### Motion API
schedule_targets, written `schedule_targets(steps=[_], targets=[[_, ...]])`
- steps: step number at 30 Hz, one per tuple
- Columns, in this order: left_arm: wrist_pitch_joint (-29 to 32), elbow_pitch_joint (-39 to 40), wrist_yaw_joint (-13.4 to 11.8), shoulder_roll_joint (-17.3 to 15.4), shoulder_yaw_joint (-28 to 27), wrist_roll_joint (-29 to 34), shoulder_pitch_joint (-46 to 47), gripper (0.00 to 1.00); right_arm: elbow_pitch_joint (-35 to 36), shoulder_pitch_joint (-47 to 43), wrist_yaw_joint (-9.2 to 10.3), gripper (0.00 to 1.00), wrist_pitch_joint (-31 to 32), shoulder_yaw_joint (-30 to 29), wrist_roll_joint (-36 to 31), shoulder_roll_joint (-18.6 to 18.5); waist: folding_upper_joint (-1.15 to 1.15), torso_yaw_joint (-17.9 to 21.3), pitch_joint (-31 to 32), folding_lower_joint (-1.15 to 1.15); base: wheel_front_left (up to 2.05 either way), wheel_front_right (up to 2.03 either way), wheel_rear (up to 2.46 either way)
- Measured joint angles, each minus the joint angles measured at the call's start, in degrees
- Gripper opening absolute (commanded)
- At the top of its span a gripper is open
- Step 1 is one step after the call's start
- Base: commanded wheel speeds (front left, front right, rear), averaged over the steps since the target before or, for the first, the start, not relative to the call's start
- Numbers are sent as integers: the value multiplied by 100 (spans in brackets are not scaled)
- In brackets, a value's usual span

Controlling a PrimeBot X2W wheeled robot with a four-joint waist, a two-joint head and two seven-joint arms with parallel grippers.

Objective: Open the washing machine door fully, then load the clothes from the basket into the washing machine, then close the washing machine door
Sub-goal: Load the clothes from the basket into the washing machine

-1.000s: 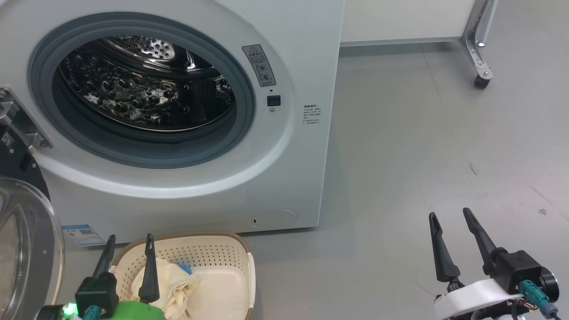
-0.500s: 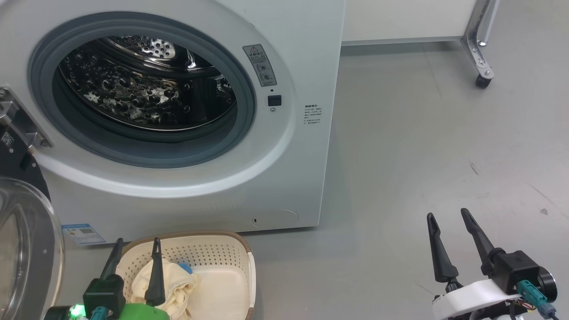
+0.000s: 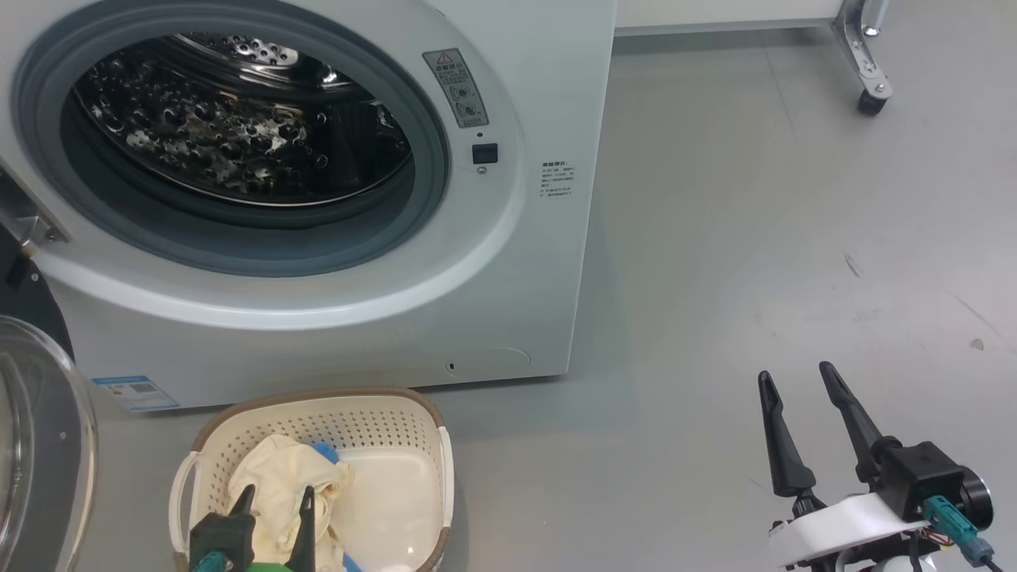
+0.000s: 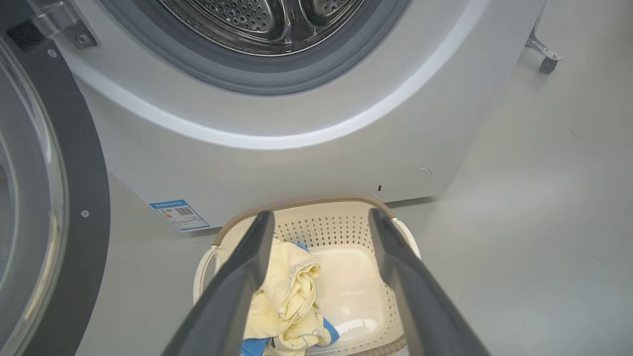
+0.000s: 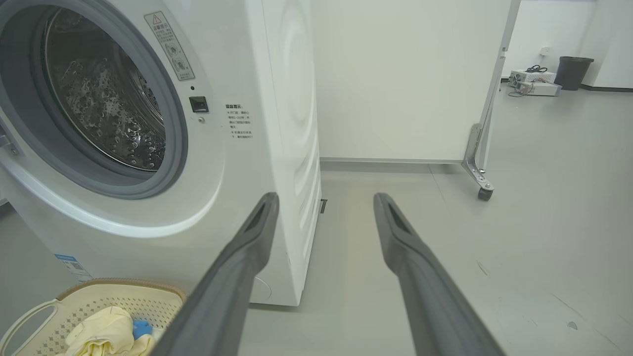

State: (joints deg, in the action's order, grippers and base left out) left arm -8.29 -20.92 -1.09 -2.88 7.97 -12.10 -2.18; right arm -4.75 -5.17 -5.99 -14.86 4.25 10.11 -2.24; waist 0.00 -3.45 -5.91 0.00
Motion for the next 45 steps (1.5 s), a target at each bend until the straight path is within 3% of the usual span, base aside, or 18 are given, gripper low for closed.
schedule_targets(steps=[16, 31, 45], targets=[[687, -1381, 291, 26, 97, -358, 1287, 100, 353, 507, -42, 100, -1, 88, -75, -8, 0, 122, -1063, 0, 0, 0, 0], [1189, -2446, 339, -71, -120, -466, 2498, 100, 637, 879, -43, 100, -1, 130, -111, -19, 0, 339, -2262, 0, 0, 0, 0], [1284, -3022, 133, -212, -687, -811, 3404, 100, 1114, 1305, -45, 100, -1, 141, -176, -96, 0, 530, -3414, 1, 0, 0, 0]])
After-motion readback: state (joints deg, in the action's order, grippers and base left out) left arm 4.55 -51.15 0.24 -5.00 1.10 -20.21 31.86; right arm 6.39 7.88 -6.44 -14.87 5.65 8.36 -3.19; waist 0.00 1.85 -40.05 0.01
